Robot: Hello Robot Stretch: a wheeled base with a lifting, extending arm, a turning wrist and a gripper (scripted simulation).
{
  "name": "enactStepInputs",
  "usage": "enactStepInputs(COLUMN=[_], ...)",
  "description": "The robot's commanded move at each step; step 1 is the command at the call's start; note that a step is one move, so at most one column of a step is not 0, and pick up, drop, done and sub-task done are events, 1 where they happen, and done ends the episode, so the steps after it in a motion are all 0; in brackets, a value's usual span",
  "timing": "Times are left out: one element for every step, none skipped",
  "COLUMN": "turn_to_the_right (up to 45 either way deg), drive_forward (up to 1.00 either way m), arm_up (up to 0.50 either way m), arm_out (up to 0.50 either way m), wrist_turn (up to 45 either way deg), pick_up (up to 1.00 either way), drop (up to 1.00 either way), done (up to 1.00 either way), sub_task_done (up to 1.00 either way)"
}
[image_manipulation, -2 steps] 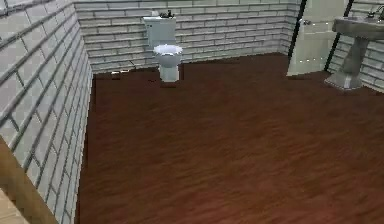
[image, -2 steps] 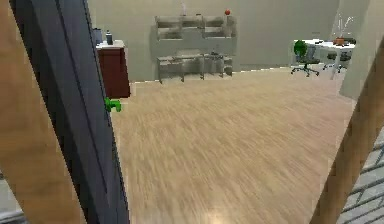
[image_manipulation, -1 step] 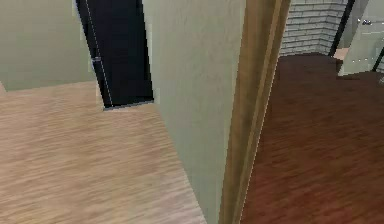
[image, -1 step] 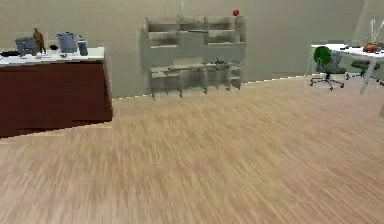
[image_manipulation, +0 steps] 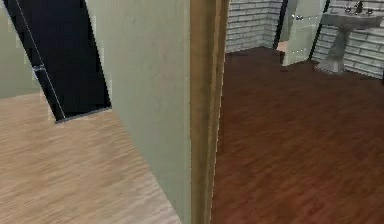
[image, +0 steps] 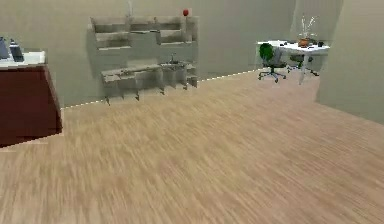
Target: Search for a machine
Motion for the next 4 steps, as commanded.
enactStepInputs(turn_to_the_right=[0.0,-45.0,-24.0,0.0], drive_forward=[0.5,0.0,0.0,0.6], arm_up=[0.0,0.0,0.0,0.0], arm_out=[0.0,0.0,0.0,0.0], wrist_turn=[0.0,0.0,0.0,0.0], pick_up=[0.0,0.0,0.0,0.0], drop=[0.0,0.0,0.0,0.0], done=[0.0,0.0,0.0,0.0], sub_task_done=[0.0,0.0,0.0,0.0])
